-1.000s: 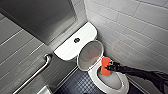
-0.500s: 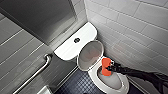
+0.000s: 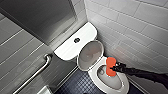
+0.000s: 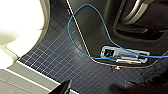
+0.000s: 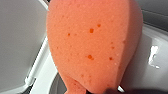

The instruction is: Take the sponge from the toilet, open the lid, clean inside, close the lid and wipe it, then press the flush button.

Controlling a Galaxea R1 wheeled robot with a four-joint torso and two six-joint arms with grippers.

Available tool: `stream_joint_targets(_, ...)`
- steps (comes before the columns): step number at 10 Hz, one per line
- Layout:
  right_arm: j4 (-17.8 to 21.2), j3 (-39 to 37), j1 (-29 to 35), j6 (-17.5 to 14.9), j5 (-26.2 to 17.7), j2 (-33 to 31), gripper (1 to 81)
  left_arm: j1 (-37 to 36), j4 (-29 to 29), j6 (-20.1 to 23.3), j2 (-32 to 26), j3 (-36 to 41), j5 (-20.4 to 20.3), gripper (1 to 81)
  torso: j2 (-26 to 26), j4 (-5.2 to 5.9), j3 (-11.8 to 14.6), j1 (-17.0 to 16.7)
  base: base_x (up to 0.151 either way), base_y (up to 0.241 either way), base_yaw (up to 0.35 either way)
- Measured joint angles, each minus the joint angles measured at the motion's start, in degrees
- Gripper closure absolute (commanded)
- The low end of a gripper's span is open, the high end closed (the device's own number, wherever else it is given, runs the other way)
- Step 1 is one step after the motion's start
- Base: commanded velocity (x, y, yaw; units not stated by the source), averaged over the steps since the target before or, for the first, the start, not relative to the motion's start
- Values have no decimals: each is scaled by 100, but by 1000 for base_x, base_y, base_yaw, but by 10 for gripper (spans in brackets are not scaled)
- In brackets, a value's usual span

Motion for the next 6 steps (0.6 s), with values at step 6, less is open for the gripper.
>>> stream_joint_targets(6, 33, 1454, -445, 336, 160, -1282, 811, 2, 9, 0, 0, 111, -7, 10, 0, 2, 0, 0, 0, 0, 0)
